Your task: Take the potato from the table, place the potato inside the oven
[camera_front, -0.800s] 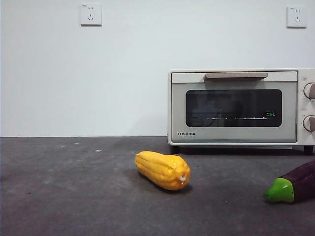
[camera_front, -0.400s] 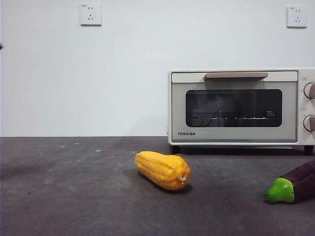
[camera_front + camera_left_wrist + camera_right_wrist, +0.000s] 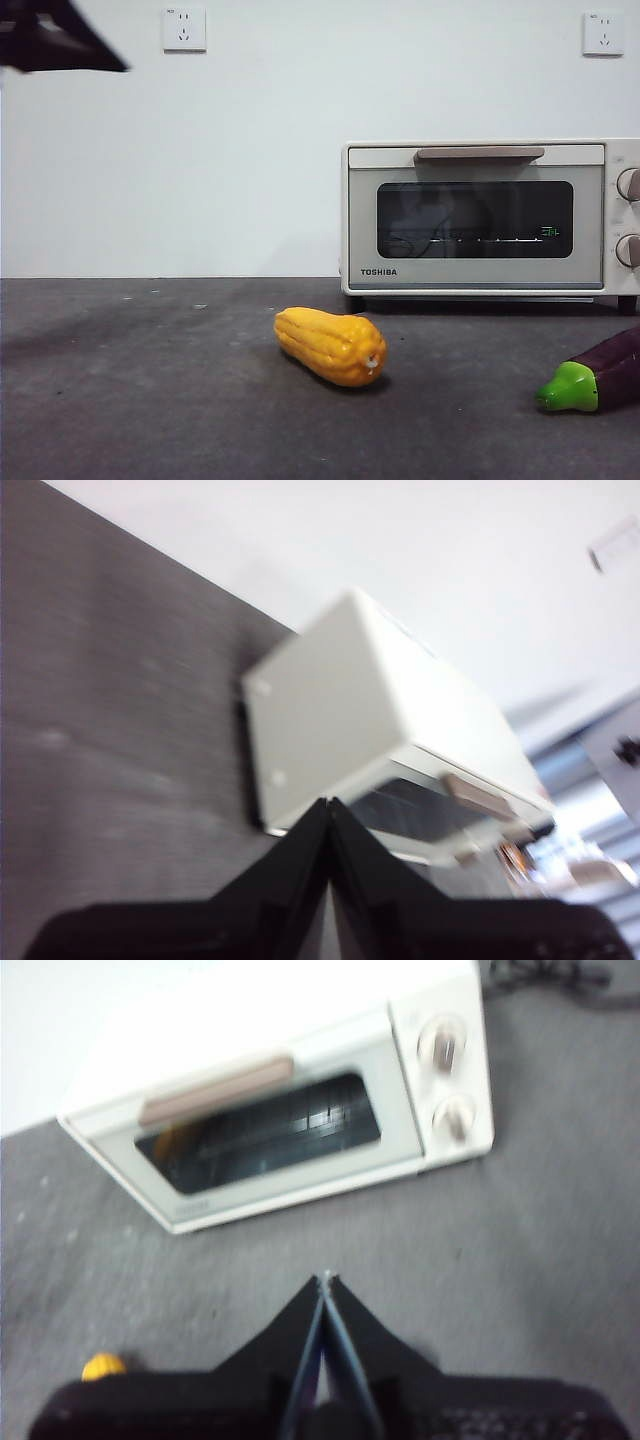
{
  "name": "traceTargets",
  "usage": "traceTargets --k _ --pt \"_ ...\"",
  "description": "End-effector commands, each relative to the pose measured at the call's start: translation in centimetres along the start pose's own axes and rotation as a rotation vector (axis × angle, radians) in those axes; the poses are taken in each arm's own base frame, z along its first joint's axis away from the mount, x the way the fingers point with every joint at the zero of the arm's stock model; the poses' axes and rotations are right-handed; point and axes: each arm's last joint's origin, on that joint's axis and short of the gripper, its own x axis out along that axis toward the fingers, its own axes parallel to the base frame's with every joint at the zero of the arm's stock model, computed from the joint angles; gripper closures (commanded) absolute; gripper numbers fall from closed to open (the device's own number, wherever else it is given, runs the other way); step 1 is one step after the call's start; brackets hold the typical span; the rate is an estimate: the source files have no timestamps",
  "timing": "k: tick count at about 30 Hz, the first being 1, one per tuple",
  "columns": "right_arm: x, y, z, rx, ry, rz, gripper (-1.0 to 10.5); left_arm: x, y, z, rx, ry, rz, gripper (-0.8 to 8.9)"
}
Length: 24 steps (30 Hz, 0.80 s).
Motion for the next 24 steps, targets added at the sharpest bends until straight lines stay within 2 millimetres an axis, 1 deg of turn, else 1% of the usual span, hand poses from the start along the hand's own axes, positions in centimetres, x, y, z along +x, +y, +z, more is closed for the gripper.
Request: traceTargets --k 1,7,13,18,24 --pt "-1.2 0.3 1.1 -0.103 -0.054 -0.013 9.5 3.1 -1.3 0.7 0.042 0.091 -0.068 8.18" --pt "-3.6 0.5 2.7 -0.182 -0.103 -0.167 9.5 9.8 -4.5 1.9 0.120 0.284 -0.191 8.18" --pt "-5.9 0.7 3.8 -0.237 -0.139 -0.253 9.5 15.4 -7.9 2.2 0.219 0.395 -0.243 8.18" --pt "-7.1 0.9 4.4 -0.284 -0.149 -0.255 9.5 18.7 -10.4 2.3 0.257 0.434 -0.281 8.19" --pt "-8.0 1.0 4.8 -0.290 -0.163 -0.264 9.5 21.9 -13.2 2.3 0.282 0.480 -0.373 8.19"
